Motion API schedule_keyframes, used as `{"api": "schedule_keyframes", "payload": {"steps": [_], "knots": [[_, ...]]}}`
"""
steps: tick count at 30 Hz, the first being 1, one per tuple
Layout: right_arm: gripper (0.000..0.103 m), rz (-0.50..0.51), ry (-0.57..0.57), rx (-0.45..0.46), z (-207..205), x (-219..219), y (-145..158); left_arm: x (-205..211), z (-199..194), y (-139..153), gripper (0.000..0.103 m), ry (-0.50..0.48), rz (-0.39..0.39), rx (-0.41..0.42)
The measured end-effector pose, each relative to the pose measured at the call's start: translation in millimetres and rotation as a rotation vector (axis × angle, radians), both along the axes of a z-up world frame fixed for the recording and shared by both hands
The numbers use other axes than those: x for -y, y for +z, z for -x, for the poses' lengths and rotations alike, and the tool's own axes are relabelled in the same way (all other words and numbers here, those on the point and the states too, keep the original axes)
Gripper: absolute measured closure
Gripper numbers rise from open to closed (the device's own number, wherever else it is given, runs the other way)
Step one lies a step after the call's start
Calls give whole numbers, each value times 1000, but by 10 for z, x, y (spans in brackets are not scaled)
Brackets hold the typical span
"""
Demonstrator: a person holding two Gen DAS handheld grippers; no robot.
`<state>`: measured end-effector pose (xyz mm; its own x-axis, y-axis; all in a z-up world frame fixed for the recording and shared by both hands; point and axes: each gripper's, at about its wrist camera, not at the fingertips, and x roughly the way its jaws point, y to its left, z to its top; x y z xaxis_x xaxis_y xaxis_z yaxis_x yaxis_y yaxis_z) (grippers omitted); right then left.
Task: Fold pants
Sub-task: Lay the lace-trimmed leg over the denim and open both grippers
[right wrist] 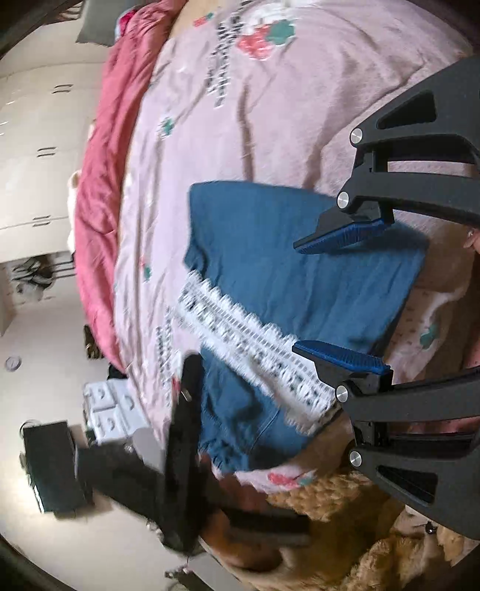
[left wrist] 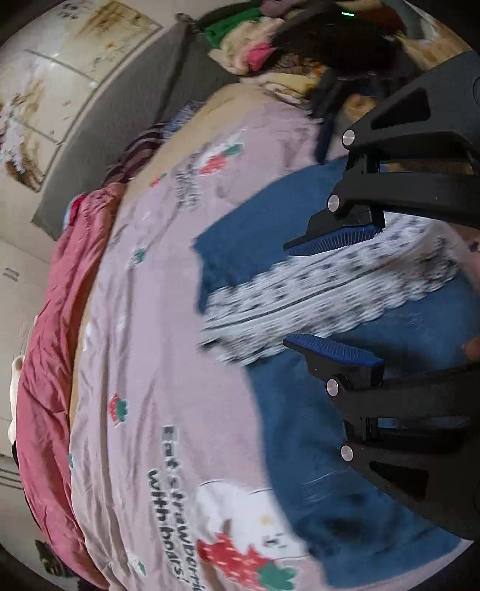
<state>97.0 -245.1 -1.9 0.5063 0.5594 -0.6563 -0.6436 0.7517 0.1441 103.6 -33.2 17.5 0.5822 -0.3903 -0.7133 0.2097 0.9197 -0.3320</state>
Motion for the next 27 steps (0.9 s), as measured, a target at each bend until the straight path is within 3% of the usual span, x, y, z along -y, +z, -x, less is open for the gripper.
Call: {"api": "schedule_keyframes", "payload": {"steps": [5,9,15,17,19,23,25,27], "knots": [[55,77,-75,-138,-157,31,-264,263,225,-187,68,-44,-150,5],[55,99,-78,-132,-130,6,-278,319,274,-412,64,-49,-211,-27],[54,99,-76,-133,-131,-10,-285,282,308,-415,63,-33,-191,-23],[48,69,-75,-120,-118,20,-218,255,325,-379,62,-23,-173,-29],[34,30,-101,-70,-61,102,-101,229,350,-335,62,-16,-159,-28],[34,-29,-140,-29,-39,216,7,206,407,-260,57,1,-163,-20],[25,-19,-152,-15,-36,212,19,184,423,-230,55,11,-164,-20],[23,-6,-157,8,-17,197,39,163,444,-197,52,19,-159,-14]]}}
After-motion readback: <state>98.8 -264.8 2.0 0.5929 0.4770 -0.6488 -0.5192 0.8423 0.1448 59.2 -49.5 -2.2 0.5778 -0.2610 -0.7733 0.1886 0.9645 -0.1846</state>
